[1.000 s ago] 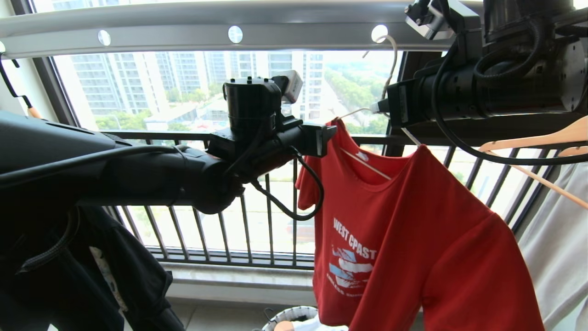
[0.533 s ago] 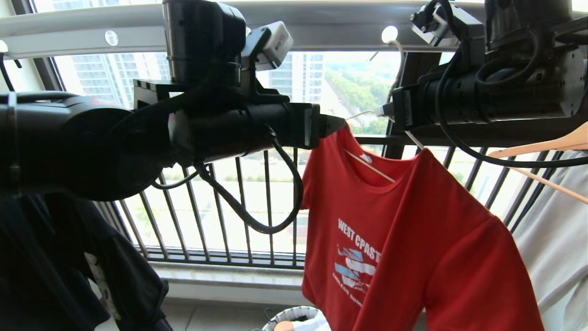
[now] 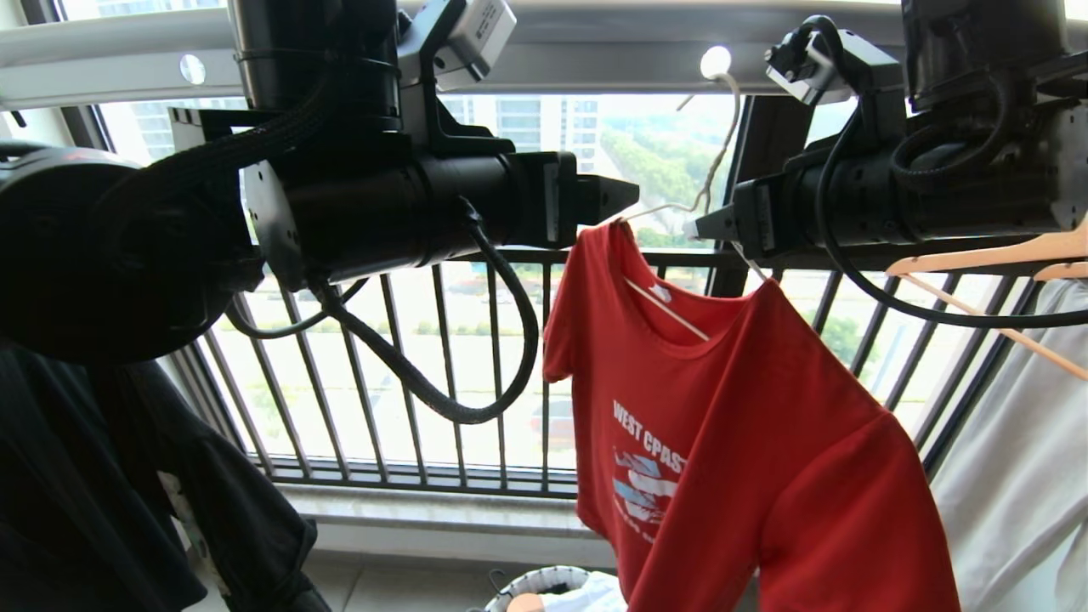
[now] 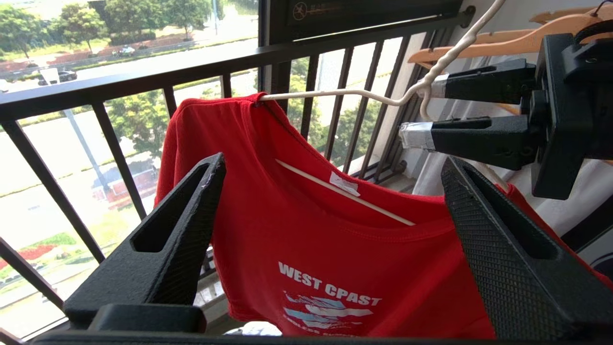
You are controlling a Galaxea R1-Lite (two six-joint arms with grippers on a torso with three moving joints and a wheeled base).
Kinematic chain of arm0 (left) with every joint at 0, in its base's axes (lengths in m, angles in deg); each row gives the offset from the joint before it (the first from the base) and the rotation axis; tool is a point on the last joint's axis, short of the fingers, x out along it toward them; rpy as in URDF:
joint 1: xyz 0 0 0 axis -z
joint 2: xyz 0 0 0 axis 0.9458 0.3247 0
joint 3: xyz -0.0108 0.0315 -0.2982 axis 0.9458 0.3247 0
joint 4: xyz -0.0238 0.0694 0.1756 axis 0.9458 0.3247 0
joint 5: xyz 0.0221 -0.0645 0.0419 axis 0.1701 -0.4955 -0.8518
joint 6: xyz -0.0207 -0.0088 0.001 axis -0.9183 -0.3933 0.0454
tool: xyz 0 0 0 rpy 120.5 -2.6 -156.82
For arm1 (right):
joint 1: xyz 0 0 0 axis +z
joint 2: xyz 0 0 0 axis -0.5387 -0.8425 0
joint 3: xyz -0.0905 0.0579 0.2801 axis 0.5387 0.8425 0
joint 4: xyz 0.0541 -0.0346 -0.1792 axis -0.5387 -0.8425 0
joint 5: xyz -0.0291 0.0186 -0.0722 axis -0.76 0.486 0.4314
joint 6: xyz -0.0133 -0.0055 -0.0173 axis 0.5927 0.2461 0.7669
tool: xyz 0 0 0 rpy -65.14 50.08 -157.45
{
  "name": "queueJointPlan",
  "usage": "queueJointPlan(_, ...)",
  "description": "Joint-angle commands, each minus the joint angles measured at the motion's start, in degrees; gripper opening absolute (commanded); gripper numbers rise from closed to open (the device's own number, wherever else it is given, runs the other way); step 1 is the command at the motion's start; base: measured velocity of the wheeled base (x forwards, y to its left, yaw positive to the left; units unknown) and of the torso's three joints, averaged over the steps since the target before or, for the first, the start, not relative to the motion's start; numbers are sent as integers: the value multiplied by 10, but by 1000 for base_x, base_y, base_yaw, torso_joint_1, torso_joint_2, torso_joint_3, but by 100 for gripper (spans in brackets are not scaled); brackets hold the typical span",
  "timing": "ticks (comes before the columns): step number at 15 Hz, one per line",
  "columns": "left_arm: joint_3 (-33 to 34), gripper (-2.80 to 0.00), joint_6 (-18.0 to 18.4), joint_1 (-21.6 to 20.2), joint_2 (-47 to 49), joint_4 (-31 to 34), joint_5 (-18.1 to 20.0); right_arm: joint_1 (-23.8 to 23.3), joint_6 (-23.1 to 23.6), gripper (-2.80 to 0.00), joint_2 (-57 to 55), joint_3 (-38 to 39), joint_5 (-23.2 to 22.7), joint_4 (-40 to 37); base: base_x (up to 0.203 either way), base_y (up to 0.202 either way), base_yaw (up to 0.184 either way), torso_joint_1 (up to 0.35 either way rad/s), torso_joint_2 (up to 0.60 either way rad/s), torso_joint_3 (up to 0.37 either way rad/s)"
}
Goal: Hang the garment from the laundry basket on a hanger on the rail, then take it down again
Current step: Take the clothes off the clothes rack
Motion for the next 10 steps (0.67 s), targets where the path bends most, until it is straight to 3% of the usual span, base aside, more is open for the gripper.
queueJointPlan(1,0,0,-1,0,0,0,0,-1,-3,0,47,31,0,-1,0,0,0,0,0,0)
queueJointPlan(6,31,0,0,-4,-1,0,0,-2,-10,0,226,160,-3,0,0,0,0,0,0,0)
queueJointPlan(7,42,0,1,-7,-6,1,-1,-3,-10,-280,259,186,-3,-1,0,0,0,0,0,0)
queueJointPlan(8,50,-280,2,-7,-15,9,-2,-4,-10,-280,288,207,-4,-2,0,0,0,0,0,0)
queueJointPlan(10,74,-280,2,-8,-51,32,-4,-4,-11,-280,345,259,-8,-18,0,0,0,0,0,0)
